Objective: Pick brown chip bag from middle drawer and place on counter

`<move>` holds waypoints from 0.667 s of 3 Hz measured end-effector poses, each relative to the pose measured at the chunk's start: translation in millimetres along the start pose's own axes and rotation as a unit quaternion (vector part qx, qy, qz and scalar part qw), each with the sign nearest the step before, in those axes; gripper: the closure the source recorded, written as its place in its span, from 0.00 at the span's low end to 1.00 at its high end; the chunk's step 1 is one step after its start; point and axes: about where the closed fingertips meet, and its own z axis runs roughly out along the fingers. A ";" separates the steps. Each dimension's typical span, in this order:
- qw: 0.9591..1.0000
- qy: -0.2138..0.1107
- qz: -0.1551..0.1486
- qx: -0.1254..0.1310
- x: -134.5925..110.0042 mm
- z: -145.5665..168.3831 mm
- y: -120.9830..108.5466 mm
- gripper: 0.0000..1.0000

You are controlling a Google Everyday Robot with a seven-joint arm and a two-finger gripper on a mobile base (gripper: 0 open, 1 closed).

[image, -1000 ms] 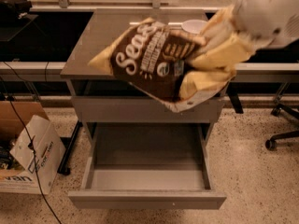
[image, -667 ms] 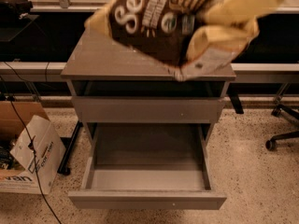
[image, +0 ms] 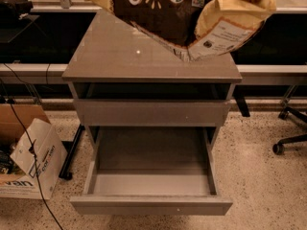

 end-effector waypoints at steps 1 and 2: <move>1.000 0.013 -0.002 -0.001 8.1 29.0 -22.6 1.00; 1.000 0.012 0.014 -0.006 25.8 63.9 -43.2 1.00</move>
Offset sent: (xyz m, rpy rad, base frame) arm 0.1034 0.0279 -0.0827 -0.0079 0.0759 -0.0360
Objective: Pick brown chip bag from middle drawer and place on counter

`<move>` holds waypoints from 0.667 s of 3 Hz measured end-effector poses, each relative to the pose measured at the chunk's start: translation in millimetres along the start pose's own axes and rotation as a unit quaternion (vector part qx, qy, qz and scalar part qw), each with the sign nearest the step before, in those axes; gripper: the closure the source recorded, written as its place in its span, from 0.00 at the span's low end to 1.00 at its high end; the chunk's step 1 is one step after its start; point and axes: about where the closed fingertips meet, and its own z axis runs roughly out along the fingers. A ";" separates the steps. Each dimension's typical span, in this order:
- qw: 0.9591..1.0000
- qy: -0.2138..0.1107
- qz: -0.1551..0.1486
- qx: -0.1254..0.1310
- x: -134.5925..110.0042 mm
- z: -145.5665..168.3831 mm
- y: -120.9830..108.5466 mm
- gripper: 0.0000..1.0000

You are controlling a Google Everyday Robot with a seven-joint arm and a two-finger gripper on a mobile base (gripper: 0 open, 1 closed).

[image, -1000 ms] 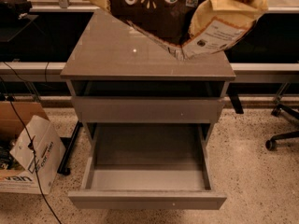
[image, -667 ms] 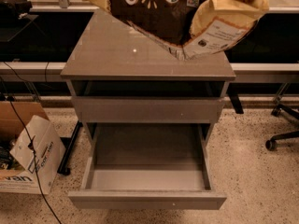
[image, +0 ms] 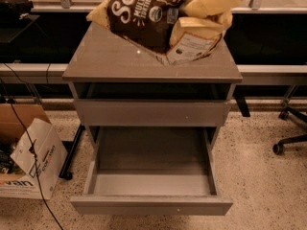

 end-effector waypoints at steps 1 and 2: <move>1.000 0.000 0.024 0.005 21.8 32.2 -26.5 1.00; 0.999 -0.001 0.046 0.008 45.5 64.9 -52.7 1.00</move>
Offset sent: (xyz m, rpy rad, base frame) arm 0.1204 0.0029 -0.0974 0.0511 0.0867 -0.1170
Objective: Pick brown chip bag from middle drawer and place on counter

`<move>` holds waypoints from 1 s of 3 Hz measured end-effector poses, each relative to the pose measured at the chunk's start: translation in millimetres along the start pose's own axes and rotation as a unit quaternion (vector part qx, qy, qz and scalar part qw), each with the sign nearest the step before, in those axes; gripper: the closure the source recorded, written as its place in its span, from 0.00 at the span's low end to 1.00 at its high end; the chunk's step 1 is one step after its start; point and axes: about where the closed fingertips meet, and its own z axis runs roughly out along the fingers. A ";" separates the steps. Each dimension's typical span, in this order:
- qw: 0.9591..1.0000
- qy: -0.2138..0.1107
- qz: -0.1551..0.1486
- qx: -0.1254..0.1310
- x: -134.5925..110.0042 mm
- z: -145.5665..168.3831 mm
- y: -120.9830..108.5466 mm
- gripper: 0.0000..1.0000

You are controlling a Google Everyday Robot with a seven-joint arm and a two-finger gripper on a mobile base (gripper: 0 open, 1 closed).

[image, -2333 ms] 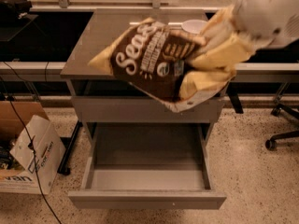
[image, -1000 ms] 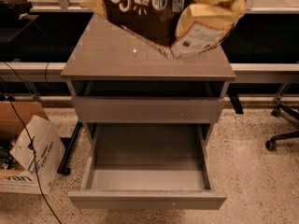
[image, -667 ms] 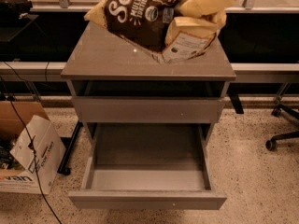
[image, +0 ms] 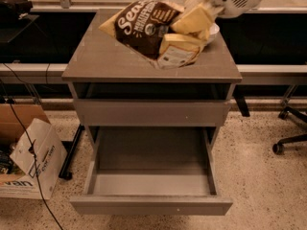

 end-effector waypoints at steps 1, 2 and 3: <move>1.000 -0.007 0.021 0.000 20.4 34.4 -24.8 1.00; 0.999 -0.014 0.045 0.002 39.8 64.7 -47.8 0.81; 0.996 -0.022 0.081 0.014 56.7 96.1 -75.8 0.50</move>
Offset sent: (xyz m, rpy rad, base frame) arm 0.1044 0.0052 -0.0921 0.0921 0.0840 -0.0977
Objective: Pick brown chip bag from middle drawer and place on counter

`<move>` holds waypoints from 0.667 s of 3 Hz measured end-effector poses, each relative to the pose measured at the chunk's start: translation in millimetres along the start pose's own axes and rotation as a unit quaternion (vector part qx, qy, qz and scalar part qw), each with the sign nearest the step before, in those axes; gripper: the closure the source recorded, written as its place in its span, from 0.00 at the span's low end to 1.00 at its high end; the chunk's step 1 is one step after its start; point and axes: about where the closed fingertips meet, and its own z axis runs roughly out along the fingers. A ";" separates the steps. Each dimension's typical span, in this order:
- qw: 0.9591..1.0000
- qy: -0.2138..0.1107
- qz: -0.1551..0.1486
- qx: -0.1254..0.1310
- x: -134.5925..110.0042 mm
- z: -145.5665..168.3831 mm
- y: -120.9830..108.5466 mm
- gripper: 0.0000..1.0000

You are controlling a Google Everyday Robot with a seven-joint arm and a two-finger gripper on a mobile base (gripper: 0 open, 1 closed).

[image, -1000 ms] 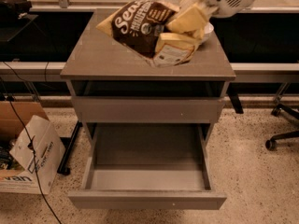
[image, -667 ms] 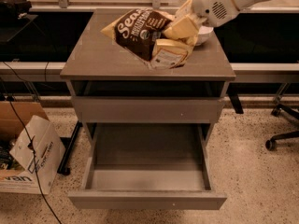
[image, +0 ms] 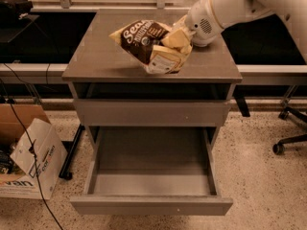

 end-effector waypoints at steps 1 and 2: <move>0.999 -0.018 0.029 0.021 2.2 19.3 -21.1 0.27; 0.996 -0.051 0.066 0.041 2.0 41.8 -40.9 0.04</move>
Offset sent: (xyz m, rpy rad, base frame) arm 0.0888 0.0182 -0.0283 0.2415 -0.0077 -0.2396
